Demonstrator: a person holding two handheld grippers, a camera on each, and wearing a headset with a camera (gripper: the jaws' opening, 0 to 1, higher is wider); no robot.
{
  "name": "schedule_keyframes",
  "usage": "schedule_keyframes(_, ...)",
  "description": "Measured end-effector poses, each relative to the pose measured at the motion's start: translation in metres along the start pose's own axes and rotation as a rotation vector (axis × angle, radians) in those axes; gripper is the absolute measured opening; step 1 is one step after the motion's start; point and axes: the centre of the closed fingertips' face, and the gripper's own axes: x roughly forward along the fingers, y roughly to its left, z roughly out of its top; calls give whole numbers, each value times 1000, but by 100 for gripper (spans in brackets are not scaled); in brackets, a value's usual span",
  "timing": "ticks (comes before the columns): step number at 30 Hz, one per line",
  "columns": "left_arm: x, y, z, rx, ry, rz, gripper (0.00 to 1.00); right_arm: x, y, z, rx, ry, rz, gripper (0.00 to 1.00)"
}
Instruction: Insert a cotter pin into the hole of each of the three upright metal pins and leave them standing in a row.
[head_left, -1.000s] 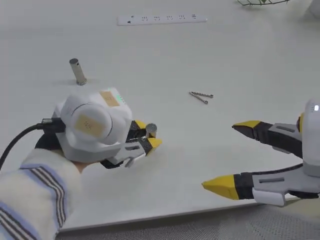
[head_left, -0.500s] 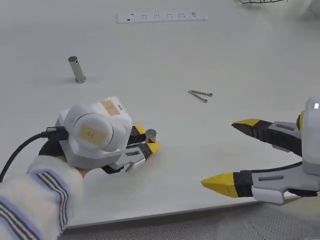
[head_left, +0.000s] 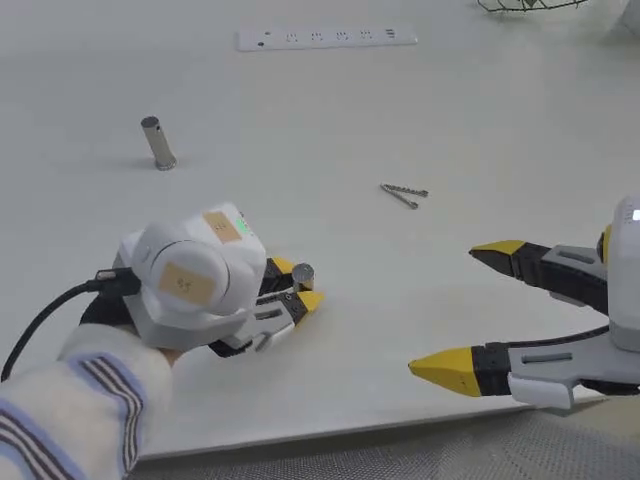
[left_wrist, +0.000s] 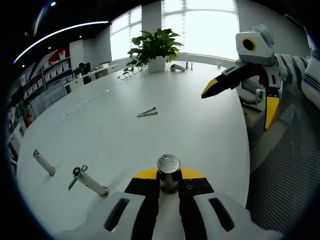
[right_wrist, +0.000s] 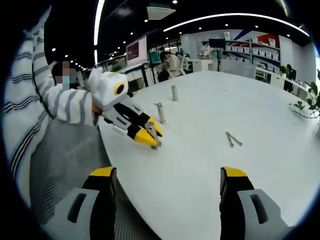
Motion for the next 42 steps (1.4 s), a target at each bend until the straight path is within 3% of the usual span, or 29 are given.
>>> schedule_keyframes(11,0,3,0,-39,0,60,12,-1,-7,2,-10,-2,-6,86)
schedule_keyframes(19,0,2,0,-43,-9,58,12,3,-17,5,-38,-2,3,85)
schedule_keyframes(24,-4,2,9,-57,-42,40,13,8,-30,14,-53,-14,-2,82)
schedule_keyframes(31,-9,2,10,-36,-45,17,21,18,-51,28,-64,-10,-6,74)
schedule_keyframes(33,-12,0,11,-60,-53,6,25,20,-55,31,-64,-6,-4,71)
schedule_keyframes(42,-24,-4,7,-33,-55,-48,46,37,-74,36,-83,99,1,57)
